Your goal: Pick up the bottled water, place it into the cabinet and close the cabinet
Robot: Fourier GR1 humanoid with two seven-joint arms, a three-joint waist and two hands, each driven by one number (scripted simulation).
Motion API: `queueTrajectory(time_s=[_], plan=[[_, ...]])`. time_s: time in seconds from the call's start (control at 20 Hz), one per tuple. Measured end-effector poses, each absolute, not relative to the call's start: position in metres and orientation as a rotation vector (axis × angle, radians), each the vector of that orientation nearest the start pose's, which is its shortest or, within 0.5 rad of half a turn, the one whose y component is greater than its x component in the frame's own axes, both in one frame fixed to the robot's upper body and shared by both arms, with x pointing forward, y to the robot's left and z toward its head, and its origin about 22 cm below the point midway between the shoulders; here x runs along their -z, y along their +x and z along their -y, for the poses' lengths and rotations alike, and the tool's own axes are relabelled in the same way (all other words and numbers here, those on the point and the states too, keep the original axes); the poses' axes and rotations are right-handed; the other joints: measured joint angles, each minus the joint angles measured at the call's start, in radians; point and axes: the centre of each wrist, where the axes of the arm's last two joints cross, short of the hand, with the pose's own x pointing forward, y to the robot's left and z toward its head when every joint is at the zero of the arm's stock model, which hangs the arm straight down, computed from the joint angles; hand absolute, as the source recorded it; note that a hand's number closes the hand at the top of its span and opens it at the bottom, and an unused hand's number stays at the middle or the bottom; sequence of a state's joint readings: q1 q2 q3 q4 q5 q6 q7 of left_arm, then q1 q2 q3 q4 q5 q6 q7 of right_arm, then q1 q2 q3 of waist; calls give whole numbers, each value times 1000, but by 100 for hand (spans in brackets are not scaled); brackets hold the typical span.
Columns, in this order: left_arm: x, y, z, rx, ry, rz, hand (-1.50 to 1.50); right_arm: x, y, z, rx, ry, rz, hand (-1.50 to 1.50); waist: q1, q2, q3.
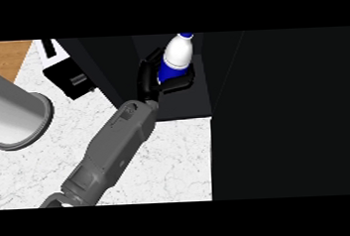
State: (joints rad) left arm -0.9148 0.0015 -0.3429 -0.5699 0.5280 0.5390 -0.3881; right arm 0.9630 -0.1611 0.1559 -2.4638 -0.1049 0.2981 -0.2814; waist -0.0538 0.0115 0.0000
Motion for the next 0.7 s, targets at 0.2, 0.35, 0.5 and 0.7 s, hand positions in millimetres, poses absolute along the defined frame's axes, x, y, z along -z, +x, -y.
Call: queueTrajectory(time_s=[0.2, 0.35, 0.5, 0.7], plan=[[-27, 409, -84, 45, 200, 1680, 150, -101, 37, 257, -151, 130, 1835, -150, -7, 3, 0], [-23, 414, -90, 40, 274, 1653, 150, -100, 40, 258, -152, 139, 1843, -150, -11, 9, 0], [-23, 419, -96, -12, 317, 1636, 150, -100, 40, 256, -144, 155, 1847, -150, -17, 12, -1], [-23, 424, -110, -51, 358, 1635, 150, -99, 41, 257, -140, 164, 1853, -150, -27, 17, -1]])
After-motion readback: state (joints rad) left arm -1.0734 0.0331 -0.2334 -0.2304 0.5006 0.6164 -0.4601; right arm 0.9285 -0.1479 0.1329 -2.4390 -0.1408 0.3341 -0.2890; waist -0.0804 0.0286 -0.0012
